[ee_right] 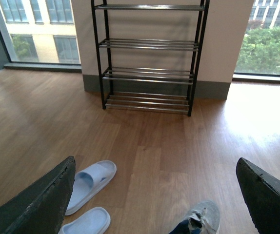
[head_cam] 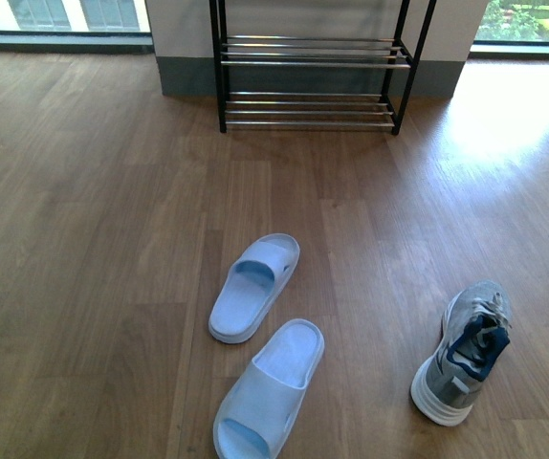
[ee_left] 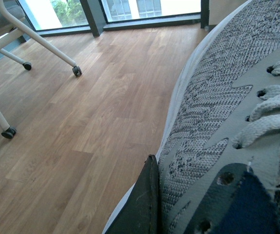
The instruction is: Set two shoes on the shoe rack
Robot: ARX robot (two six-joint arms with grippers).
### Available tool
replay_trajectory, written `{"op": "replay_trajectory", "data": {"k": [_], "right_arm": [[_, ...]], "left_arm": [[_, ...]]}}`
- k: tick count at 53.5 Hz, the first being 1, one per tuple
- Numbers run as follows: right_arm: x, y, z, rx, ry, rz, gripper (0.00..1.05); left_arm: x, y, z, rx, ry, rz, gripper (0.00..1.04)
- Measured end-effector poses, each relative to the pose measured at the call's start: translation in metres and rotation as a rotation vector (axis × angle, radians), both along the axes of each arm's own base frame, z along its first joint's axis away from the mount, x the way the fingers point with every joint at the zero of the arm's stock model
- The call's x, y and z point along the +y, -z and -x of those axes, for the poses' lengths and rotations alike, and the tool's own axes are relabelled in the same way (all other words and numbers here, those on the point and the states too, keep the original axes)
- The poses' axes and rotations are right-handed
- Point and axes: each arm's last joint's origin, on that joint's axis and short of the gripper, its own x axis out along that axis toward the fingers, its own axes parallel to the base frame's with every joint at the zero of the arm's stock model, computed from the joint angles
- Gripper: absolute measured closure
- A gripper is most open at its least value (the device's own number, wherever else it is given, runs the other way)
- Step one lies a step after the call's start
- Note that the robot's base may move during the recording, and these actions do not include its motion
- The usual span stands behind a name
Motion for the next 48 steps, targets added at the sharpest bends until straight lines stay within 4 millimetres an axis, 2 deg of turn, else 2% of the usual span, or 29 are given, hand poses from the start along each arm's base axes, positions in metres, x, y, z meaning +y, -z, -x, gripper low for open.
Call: {"op": "replay_trajectory", "data": {"k": [8,13,19,22,26,31,36,38,40,43,48], "right_arm": [[0.0,0.0,0.0,0.0,-0.001,0.0,0.09],[0.0,0.004,0.0,0.114,0.098,0.007,0.09],[0.0,0.007,-0.001,0.157,0.091,0.007,0.09],[-0.005,0.005,-0.003,0.166,0.079,-0.027,0.09],[-0.013,0.005,-0.013,0.181,0.15,-0.037,0.09],[-0.018,0.008,-0.04,0.234,0.139,-0.03,0.09],[-0.03,0.008,-0.085,0.266,0.179,-0.015,0.09],[-0.035,0.014,-0.105,0.301,0.191,-0.017,0.09],[-0.04,0.029,-0.127,0.379,0.194,-0.026,0.09],[-0.044,0.052,-0.146,0.485,0.199,-0.038,0.09],[-0.048,0.081,-0.166,0.608,0.188,-0.053,0.09]], "left_arm": [[0.0,0.0,0.0,0.0,0.002,0.001,1.03],[0.0,0.0,0.0,0.0,0.001,0.0,1.03],[0.0,0.0,0.0,0.0,0.002,0.001,1.03],[0.0,0.0,0.0,0.0,0.001,0.0,1.03],[0.0,0.0,0.0,0.0,0.001,0.0,1.03],[0.0,0.0,0.0,0.0,0.002,0.001,1.03],[0.0,0.0,0.0,0.0,0.001,0.0,1.03],[0.0,0.0,0.0,0.0,0.002,0.001,1.03],[0.0,0.0,0.0,0.0,0.002,0.001,1.03],[0.0,0.0,0.0,0.0,0.001,0.0,1.03],[0.0,0.0,0.0,0.0,0.001,0.0,1.03]]}}
